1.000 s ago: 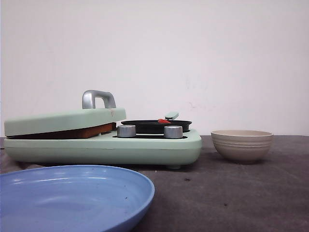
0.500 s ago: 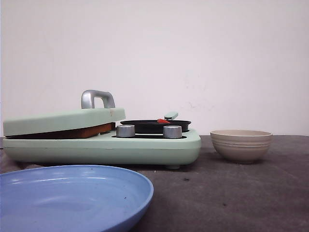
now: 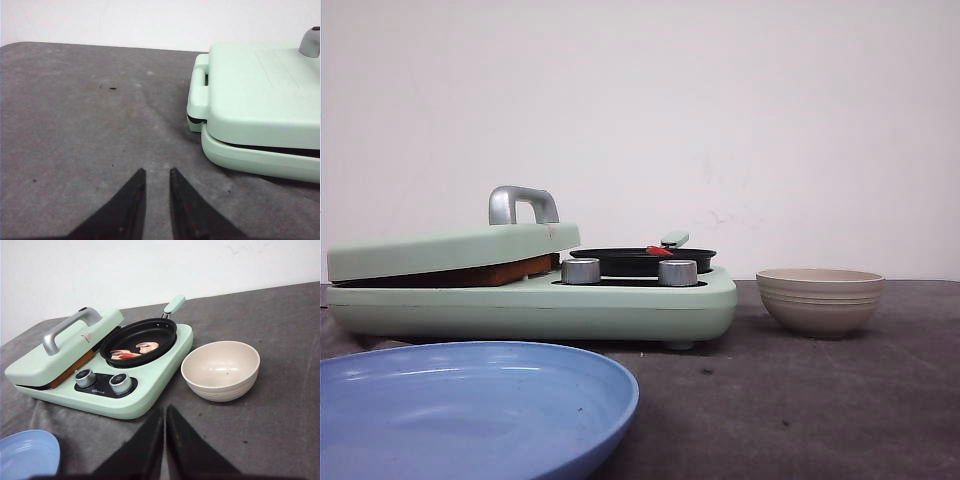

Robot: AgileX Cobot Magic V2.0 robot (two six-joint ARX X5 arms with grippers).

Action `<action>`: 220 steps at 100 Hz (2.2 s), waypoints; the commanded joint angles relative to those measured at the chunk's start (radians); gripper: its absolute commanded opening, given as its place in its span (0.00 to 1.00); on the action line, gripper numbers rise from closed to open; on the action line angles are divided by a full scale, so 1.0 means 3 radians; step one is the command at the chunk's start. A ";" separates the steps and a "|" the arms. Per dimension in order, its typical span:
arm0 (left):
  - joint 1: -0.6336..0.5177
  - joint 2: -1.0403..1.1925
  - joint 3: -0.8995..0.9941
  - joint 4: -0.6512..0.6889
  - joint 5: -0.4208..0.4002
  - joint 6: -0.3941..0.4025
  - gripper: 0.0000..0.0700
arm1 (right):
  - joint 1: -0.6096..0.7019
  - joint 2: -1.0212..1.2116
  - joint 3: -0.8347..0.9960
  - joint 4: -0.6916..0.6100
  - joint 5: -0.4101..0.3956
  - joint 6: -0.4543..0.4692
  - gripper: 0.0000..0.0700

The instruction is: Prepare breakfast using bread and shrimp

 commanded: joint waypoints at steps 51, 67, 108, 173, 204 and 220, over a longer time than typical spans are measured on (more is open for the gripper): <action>0.0006 0.0001 -0.0056 -0.0015 -0.0003 0.0037 0.05 | -0.0609 -0.0022 -0.0781 0.1141 0.0640 -0.1041 0.00; 0.0006 0.0000 -0.0056 -0.0014 -0.0003 0.0037 0.05 | -0.1001 -0.0022 -0.0874 0.0717 0.0637 -0.1104 0.00; 0.0006 0.0000 -0.0055 -0.0015 -0.0003 0.0037 0.05 | -0.1077 -0.0022 -0.0874 0.0725 0.0502 -0.0862 0.00; 0.0006 0.0000 -0.0055 -0.0015 -0.0003 0.0037 0.05 | -0.1055 -0.0022 -0.0874 0.0807 0.0451 -0.0842 0.00; 0.0006 0.0000 -0.0055 -0.0015 -0.0003 0.0037 0.05 | -0.1055 -0.0022 -0.0874 0.0806 0.0450 -0.0842 0.00; 0.0006 0.0000 -0.0055 -0.0015 -0.0003 0.0037 0.05 | -0.1055 -0.0022 -0.0874 0.0807 0.0451 -0.0842 0.00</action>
